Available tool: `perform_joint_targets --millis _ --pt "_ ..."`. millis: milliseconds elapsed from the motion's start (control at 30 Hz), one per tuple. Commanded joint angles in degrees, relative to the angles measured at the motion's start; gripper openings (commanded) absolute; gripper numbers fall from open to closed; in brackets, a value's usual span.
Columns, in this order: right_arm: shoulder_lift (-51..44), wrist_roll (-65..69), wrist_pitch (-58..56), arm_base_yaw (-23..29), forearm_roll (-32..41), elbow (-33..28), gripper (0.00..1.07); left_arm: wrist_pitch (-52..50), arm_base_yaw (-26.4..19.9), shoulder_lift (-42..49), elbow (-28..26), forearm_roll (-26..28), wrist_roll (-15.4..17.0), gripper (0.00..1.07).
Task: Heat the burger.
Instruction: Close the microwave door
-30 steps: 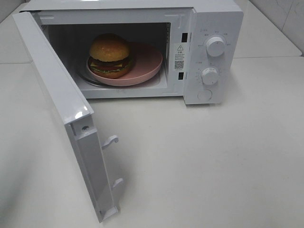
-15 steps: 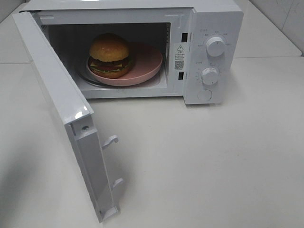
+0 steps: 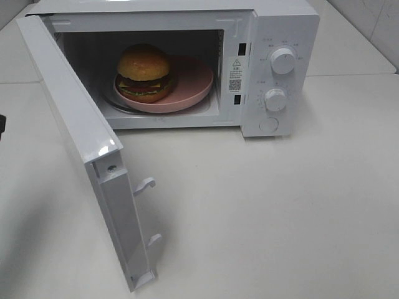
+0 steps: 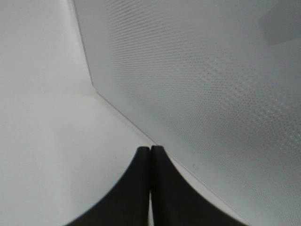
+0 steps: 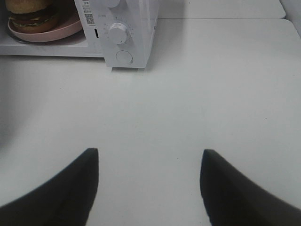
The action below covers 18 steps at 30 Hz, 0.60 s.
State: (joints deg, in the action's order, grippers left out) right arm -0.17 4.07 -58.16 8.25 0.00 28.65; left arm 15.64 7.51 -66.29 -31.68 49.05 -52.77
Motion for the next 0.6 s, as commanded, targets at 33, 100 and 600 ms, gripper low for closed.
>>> perform_joint_targets --millis 33,100,600 --pt "-1.55 -0.52 0.69 -0.17 0.0 -0.11 0.59 -6.47 4.81 -1.72 -0.52 1.03 -0.52 0.0" --pt "-1.55 -0.52 0.69 -0.17 0.0 -0.11 0.59 -7.39 5.79 -2.29 -0.52 1.03 -0.52 0.0" --pt "-1.55 -0.52 0.69 -0.17 0.0 -0.11 0.59 -12.2 14.15 -14.32 -5.27 1.03 -0.34 0.0"
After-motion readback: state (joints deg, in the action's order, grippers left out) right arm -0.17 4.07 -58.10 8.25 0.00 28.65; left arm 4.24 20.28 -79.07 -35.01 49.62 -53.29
